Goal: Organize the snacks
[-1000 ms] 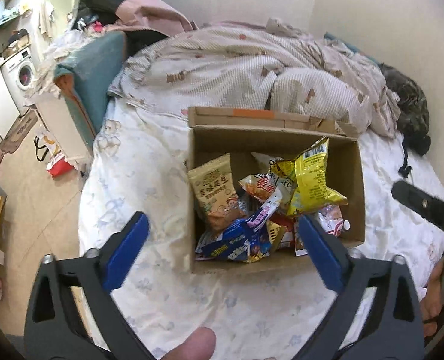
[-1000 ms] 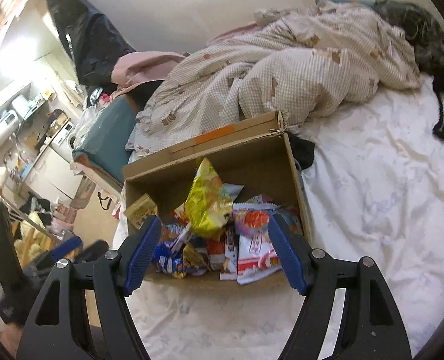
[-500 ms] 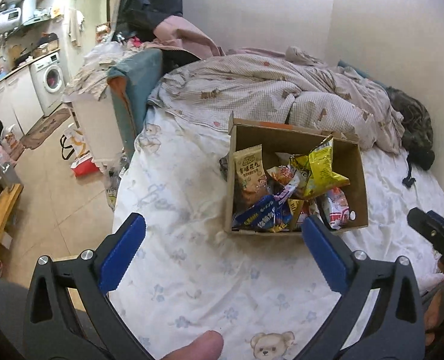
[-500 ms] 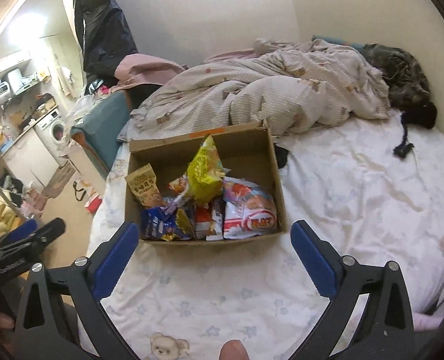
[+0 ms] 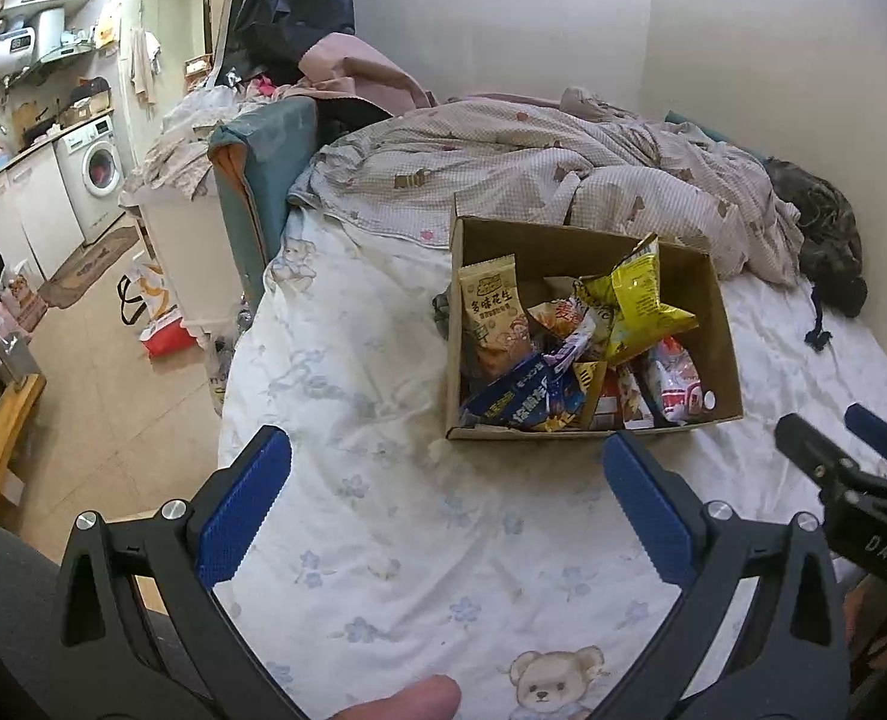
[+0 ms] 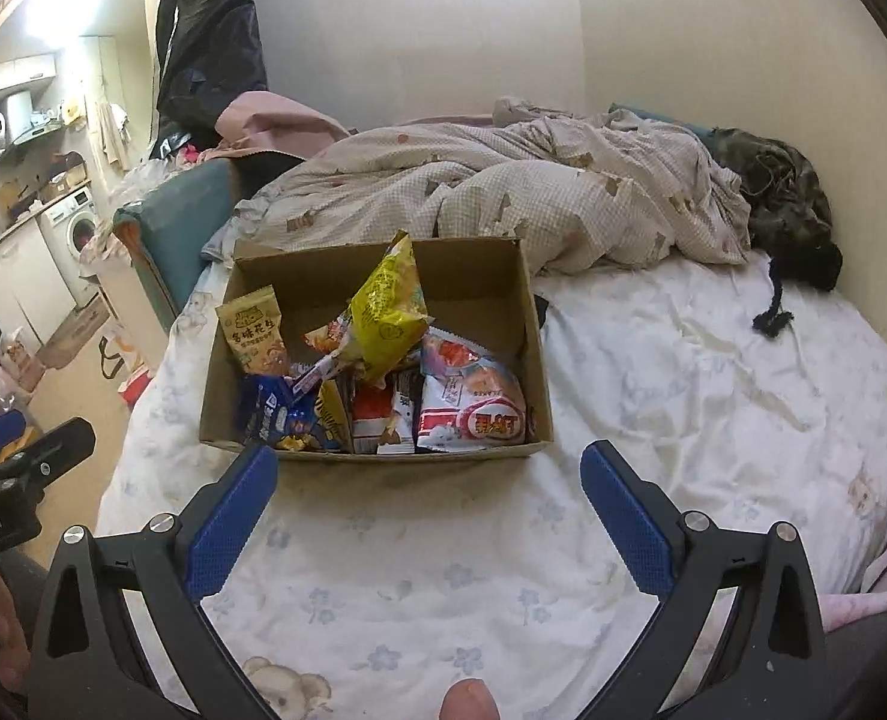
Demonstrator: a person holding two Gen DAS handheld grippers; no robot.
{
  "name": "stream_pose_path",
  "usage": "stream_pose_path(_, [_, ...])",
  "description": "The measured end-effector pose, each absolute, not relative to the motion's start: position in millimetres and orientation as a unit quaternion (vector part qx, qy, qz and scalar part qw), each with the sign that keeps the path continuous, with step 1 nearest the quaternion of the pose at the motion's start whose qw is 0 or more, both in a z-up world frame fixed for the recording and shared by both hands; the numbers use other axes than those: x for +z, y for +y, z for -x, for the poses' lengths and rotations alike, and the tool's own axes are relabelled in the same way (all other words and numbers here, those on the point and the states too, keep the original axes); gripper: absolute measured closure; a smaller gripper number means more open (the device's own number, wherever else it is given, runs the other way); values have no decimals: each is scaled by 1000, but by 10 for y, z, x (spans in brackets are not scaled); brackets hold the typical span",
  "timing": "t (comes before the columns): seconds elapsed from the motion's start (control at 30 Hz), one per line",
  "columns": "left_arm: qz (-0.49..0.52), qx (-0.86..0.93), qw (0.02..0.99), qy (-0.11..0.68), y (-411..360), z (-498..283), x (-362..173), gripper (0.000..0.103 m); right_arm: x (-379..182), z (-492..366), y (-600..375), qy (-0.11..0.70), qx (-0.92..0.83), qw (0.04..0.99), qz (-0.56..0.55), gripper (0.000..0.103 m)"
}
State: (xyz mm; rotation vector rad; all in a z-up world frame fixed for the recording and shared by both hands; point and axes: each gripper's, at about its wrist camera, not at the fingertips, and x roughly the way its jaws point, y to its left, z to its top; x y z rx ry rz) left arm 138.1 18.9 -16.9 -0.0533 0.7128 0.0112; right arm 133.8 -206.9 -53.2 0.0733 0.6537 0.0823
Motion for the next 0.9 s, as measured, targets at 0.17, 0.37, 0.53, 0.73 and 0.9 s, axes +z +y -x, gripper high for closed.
stream_pose_path(0.17, [26, 1, 936, 350, 183, -1374, -172, 0, -545, -1345, -2041, 322, 41, 945, -31, 0])
stream_pose_path(0.37, [22, 3, 937, 349, 175, -1375, -170, 0, -553, -1357, -2048, 324, 34, 945, -32, 0])
stream_pose_path(0.53, [17, 2, 938, 345, 147, -1362, -158, 0, -550, -1361, -2051, 324, 34, 945, -31, 0])
stream_pose_path(0.73, [21, 8, 936, 350, 173, -1378, -175, 0, -542, -1357, -2070, 323, 34, 945, -31, 0])
stream_pose_path(0.9, [22, 9, 936, 351, 182, -1379, -182, 0, -533, -1357, -2075, 323, 34, 945, -31, 0])
